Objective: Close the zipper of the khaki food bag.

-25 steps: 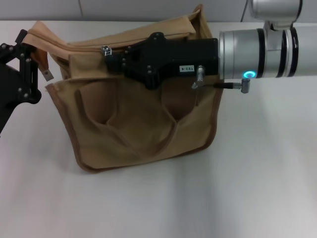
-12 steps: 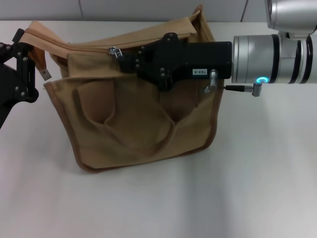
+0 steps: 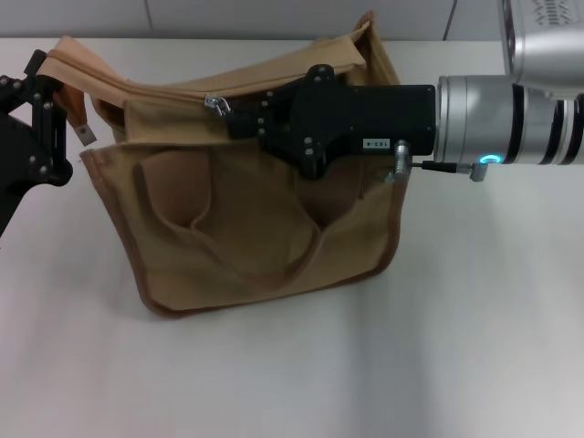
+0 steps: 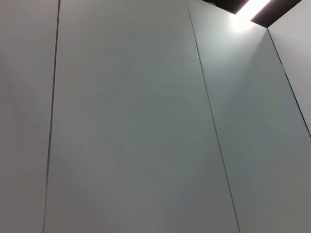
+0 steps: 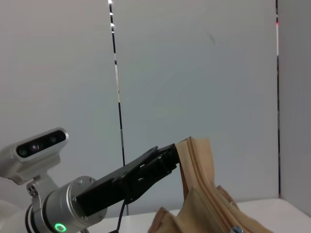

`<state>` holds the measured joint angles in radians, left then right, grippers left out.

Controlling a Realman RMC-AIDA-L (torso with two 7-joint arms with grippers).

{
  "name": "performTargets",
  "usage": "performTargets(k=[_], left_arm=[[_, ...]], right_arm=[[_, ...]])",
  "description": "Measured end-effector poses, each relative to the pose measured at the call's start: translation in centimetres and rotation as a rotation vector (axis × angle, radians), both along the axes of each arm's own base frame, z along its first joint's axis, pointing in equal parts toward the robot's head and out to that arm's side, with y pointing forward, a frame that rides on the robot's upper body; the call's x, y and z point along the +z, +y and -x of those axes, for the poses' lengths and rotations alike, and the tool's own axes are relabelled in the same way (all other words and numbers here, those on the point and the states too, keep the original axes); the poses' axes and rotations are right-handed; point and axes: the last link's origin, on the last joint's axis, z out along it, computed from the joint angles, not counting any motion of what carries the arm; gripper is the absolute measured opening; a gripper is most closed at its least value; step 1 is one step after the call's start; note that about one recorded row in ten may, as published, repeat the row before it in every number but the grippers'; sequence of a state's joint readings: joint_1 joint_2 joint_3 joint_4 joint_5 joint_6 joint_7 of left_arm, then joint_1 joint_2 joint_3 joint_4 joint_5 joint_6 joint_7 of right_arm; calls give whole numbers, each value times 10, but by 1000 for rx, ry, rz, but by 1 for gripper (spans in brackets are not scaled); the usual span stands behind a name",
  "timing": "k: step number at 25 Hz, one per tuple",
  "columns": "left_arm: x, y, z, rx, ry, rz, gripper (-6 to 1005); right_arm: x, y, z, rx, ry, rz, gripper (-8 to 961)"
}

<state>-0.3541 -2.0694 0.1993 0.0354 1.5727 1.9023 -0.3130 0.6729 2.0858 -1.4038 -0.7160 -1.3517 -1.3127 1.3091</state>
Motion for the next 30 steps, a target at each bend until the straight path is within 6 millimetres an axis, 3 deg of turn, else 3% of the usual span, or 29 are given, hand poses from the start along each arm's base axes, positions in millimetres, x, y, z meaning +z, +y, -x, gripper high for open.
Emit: performTargets(k=[16,30], left_arm=[[3,0,3,16,-11,-2,55],[3,3,3,26,-17,2,65]], right_arm=[[18,3,-22,-60,56,-74,-2],[46,-6,-66,-193,131,-151,-1]])
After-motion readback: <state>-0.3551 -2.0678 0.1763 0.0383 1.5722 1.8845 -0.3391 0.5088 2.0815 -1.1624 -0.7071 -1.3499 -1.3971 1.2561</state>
